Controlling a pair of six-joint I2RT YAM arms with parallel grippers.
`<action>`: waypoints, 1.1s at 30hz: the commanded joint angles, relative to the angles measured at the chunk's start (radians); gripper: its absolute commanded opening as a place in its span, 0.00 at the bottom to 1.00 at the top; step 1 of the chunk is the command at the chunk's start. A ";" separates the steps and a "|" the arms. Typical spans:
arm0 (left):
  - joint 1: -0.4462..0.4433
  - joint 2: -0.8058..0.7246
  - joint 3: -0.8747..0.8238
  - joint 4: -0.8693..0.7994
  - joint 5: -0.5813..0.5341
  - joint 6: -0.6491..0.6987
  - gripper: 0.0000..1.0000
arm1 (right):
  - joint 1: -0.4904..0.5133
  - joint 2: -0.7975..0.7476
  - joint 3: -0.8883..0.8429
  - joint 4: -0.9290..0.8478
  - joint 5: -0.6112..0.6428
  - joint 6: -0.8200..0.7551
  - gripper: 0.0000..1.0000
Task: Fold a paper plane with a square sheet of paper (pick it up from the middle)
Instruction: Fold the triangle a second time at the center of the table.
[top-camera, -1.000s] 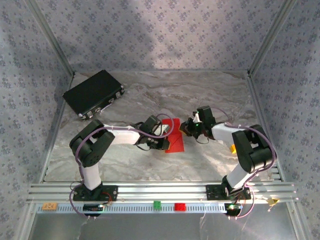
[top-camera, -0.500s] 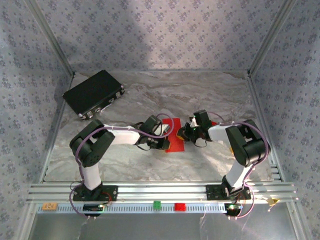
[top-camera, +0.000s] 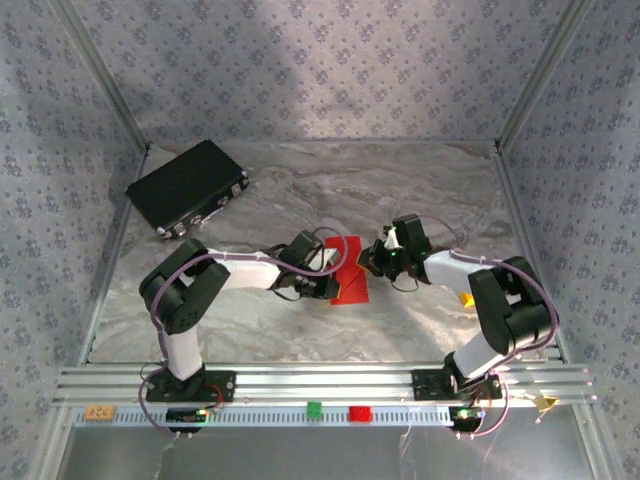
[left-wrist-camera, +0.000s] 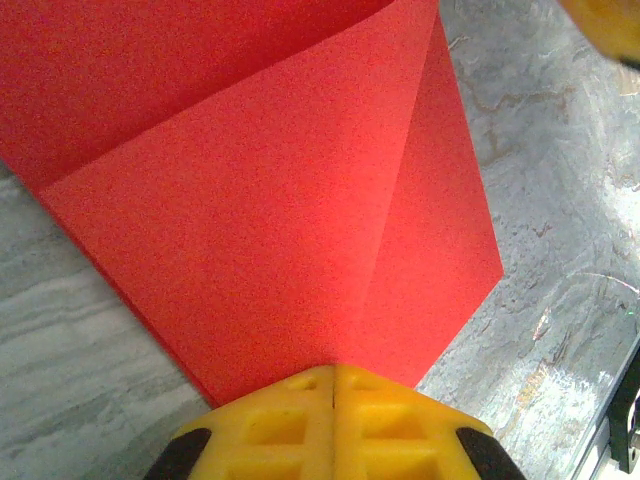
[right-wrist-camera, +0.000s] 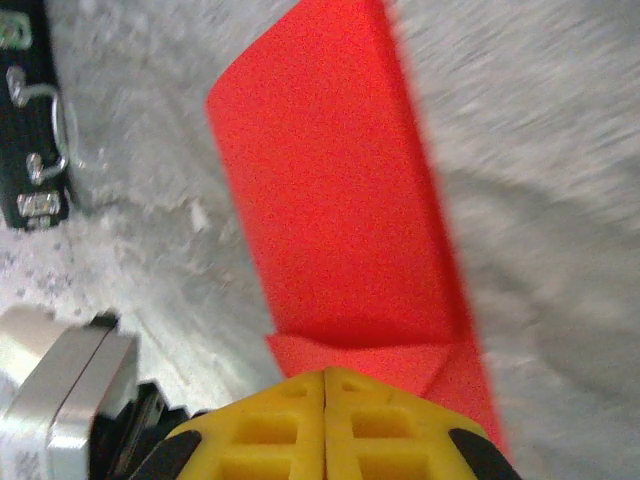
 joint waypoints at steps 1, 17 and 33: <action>-0.004 0.022 -0.029 -0.078 -0.042 -0.008 0.00 | 0.069 -0.009 -0.005 -0.039 0.031 0.031 0.08; -0.004 0.030 -0.029 -0.067 -0.041 -0.013 0.00 | 0.180 0.130 -0.046 0.000 0.075 0.095 0.06; -0.004 0.037 -0.023 -0.084 -0.046 -0.008 0.00 | 0.077 0.161 0.069 -0.080 0.050 -0.007 0.06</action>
